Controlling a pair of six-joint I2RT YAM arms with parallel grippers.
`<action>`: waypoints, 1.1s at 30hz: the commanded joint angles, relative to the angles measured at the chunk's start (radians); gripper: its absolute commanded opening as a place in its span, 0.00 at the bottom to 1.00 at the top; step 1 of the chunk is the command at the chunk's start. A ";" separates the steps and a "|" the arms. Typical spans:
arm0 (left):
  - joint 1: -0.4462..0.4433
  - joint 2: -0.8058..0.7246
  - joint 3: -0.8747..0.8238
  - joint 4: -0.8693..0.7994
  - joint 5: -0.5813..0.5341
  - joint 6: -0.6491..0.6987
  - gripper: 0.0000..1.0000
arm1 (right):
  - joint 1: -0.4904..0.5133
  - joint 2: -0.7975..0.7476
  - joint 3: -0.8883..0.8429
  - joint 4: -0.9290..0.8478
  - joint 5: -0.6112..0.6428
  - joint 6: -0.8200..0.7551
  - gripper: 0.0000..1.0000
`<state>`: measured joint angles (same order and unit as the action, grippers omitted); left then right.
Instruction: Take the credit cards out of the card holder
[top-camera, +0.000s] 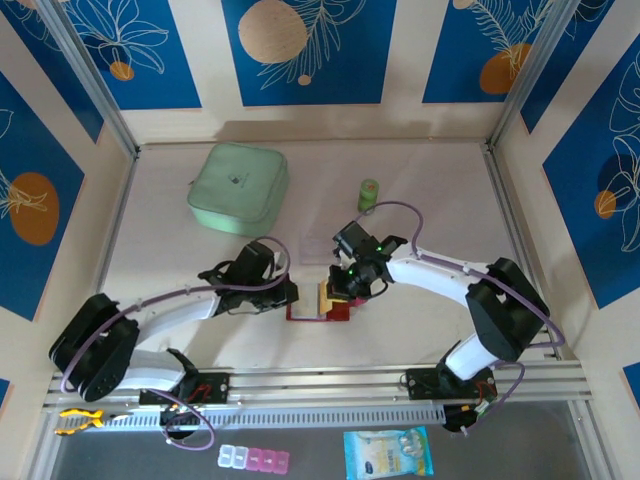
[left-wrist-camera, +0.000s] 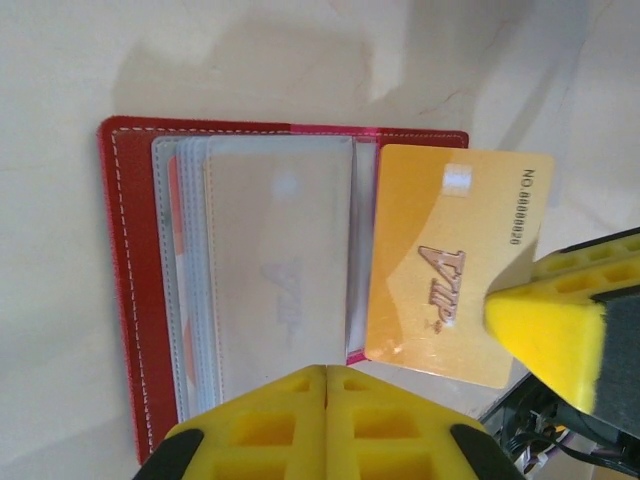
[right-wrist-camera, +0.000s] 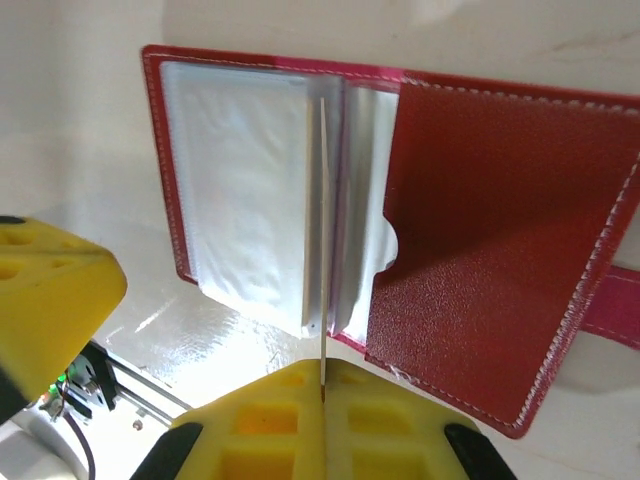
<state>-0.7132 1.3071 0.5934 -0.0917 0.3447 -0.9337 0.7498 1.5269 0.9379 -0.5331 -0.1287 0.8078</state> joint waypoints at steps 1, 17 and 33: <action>0.015 -0.032 -0.022 -0.019 -0.042 0.009 0.08 | -0.001 -0.040 0.062 -0.090 0.036 -0.098 0.03; 0.044 -0.107 -0.078 -0.004 -0.086 -0.031 0.12 | -0.075 0.080 0.386 -0.295 0.099 -1.082 0.00; 0.053 -0.210 -0.054 -0.178 -0.148 0.033 0.12 | -0.172 0.436 0.844 -0.584 0.129 -1.531 0.00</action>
<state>-0.6720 1.1168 0.5304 -0.2222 0.2226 -0.9218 0.5953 1.9438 1.7245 -1.0290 0.0448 -0.6334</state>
